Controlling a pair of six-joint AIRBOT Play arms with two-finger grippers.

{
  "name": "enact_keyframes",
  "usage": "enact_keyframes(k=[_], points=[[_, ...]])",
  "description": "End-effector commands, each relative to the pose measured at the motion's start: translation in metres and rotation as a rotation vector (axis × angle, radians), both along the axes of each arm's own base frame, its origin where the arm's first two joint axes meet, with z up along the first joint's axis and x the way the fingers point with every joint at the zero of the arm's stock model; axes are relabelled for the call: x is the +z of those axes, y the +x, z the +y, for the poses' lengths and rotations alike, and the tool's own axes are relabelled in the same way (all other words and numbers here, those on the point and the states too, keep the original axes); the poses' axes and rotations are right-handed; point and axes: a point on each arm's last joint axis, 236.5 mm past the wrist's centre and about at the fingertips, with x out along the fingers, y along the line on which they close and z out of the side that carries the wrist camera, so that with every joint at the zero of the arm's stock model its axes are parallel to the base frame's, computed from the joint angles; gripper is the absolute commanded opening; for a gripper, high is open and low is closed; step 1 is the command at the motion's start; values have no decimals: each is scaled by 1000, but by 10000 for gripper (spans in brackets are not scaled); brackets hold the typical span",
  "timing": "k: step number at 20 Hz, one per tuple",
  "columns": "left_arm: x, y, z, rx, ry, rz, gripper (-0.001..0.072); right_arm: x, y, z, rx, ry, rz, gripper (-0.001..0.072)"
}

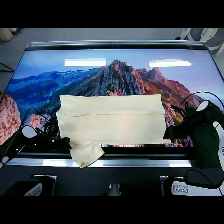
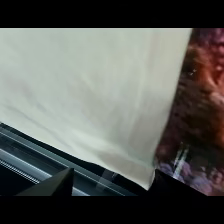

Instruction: Fold the shirts.

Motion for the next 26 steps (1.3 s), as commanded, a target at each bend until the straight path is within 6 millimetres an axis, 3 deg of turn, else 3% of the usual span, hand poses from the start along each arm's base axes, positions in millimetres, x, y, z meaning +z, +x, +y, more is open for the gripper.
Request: enact_keyframes(k=[1,7,9,10,11,13,15,17,20,23,26], points=[[4,2,0,-15,-1,-27,21,-14,-1,1,-35,-2,22,551],[9,5,0,-16,-2,-52,21,-31,-13,5,-55,-3,48,520],[9,5,0,-16,-2,-52,21,-35,-12,4,-57,-9,38,418],[9,5,0,-16,-2,-52,21,-35,-9,3,-60,-13,28,261],[11,8,0,-16,-2,-59,21,-36,-8,3,-63,-18,22,19],[23,23,0,-26,-3,-110,21,-31,-2,1,-35,-15,-14,20],[48,51,-1,-36,-3,-206,20,-18,12,-4,-16,-28,-82,18],[86,85,-2,-35,-4,-326,20,5,37,-9,-21,-44,-172,17],[134,126,7,9,12,-450,19,50,94,-11,-18,-60,-350,17],[146,157,31,74,42,-490,19,88,163,-9,17,-157,-581,16],[136,194,36,79,50,-479,19,94,215,2,34,-199,-686,17]])
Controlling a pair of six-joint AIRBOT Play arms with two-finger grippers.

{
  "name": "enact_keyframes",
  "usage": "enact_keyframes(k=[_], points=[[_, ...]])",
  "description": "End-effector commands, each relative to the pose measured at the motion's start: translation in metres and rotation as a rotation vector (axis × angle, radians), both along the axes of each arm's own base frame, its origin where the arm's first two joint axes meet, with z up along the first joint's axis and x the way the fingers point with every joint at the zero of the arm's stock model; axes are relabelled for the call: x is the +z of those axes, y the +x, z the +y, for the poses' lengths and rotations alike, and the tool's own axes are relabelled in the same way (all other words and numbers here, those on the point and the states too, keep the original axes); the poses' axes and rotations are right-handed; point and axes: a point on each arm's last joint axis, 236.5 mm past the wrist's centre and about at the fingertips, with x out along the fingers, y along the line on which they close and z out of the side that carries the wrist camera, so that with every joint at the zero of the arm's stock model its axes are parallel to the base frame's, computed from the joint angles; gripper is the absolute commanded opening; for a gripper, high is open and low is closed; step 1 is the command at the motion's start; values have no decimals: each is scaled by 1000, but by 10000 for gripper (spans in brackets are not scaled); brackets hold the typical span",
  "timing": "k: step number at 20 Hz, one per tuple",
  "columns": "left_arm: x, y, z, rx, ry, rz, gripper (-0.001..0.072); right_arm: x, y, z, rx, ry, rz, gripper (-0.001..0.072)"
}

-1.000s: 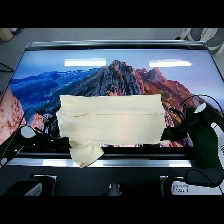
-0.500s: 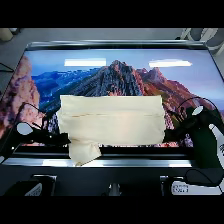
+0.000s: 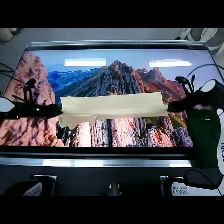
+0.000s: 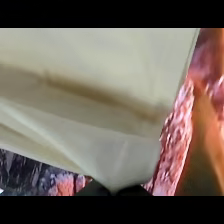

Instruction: Fold the shirts.

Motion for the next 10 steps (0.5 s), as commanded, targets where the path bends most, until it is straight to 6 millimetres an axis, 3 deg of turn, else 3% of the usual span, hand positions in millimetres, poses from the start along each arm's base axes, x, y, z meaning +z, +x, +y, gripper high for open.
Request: enact_keyframes(k=[1,3,5,8,10], points=[[-7,45,11,24,11,0,19,17,67,12,13,-51,-159,17],[-26,70,13,24,9,41,20,2,92,25,29,-51,-177,18],[-43,94,16,27,8,65,20,-15,104,31,34,-51,-176,18],[-62,122,25,43,4,89,20,-37,109,27,6,-59,-152,18],[-86,120,24,30,-4,160,21,-52,103,29,7,-48,-105,19]])
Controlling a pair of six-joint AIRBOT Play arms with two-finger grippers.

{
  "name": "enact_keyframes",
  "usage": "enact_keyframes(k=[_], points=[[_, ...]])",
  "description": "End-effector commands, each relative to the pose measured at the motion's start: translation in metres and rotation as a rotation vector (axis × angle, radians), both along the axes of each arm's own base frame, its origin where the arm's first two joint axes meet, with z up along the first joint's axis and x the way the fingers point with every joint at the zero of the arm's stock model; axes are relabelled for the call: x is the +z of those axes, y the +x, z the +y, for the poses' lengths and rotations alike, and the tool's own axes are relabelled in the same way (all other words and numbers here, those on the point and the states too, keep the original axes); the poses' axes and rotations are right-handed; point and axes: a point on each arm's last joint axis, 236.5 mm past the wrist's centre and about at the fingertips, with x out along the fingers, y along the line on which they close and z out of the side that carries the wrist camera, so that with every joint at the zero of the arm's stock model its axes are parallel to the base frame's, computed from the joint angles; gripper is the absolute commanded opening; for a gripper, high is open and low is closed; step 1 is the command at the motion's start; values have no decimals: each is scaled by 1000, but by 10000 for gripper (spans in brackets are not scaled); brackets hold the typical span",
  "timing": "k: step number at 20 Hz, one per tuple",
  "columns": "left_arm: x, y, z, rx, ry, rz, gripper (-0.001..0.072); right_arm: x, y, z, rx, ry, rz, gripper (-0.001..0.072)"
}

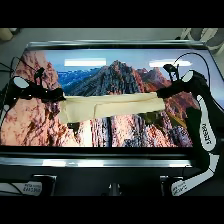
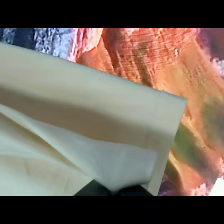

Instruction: Fold the shirts.

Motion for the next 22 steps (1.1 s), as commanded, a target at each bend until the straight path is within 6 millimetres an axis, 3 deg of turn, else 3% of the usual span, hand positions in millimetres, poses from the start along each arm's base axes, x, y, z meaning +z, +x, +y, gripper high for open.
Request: enact_keyframes(k=[1,3,5,6,7,8,11,13,14,18,22], points=[[-43,2,-1,-23,-17,122,21,-28,0,5,-9,13,56,19],[-64,-15,-7,-54,-33,217,33,-40,-7,6,-4,20,100,20],[-66,-19,-5,-56,-40,240,198,-42,-11,8,-19,31,121,37],[-59,-16,-2,-52,-46,230,352,-36,-11,10,-25,54,119,257],[-49,-13,0,-52,-48,214,427,-25,-10,11,-16,79,102,532],[-34,-7,4,-56,-48,190,427,-10,-7,7,-4,102,78,597],[19,11,12,-56,-38,73,423,25,7,-34,-97,165,-24,612],[56,20,7,-56,-38,-26,422,19,6,-62,-222,230,3,612],[72,21,2,-59,-41,-65,421,11,4,-66,-260,273,30,618],[111,13,-31,-126,-36,-159,414,-22,-6,-34,-281,452,172,632],[116,3,-72,-212,-41,-174,403,-47,-13,-13,-303,485,268,626]])
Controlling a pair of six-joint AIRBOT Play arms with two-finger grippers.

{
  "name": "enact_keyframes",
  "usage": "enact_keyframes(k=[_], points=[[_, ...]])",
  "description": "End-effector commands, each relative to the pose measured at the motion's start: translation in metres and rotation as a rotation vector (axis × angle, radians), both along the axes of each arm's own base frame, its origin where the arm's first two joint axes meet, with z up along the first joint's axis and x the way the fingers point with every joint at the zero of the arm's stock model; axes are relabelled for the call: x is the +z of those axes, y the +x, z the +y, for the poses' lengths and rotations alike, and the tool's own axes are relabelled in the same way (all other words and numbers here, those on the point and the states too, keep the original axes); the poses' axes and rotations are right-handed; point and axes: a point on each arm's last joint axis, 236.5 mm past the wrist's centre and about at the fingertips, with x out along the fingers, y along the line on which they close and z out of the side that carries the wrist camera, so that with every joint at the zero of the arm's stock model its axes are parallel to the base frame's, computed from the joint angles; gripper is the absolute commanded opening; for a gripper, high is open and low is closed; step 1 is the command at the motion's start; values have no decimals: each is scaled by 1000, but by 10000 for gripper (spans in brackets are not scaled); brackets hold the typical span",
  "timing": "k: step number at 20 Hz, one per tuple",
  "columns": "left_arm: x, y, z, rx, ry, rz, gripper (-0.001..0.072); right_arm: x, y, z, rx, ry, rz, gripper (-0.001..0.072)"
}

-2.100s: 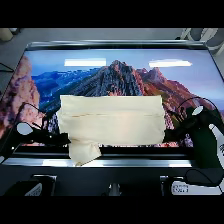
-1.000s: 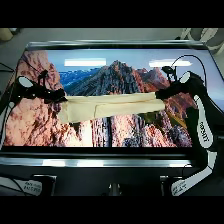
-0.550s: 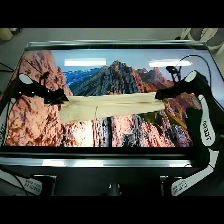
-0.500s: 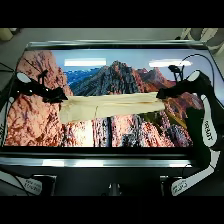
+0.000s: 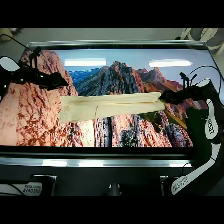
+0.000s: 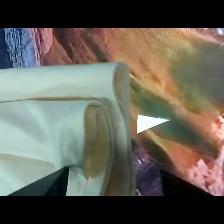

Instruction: Fold the shirts.

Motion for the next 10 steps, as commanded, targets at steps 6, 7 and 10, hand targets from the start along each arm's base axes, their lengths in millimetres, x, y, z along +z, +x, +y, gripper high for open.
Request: enact_keyframes(k=[6,7,10], points=[[9,7,-81,-115,-8,-131,367,9,13,46,7,94,-27,18],[1,10,-90,-119,-10,-134,221,27,17,50,33,104,-85,18],[-43,13,-134,-152,-51,-75,22,94,5,63,121,115,-182,17]])
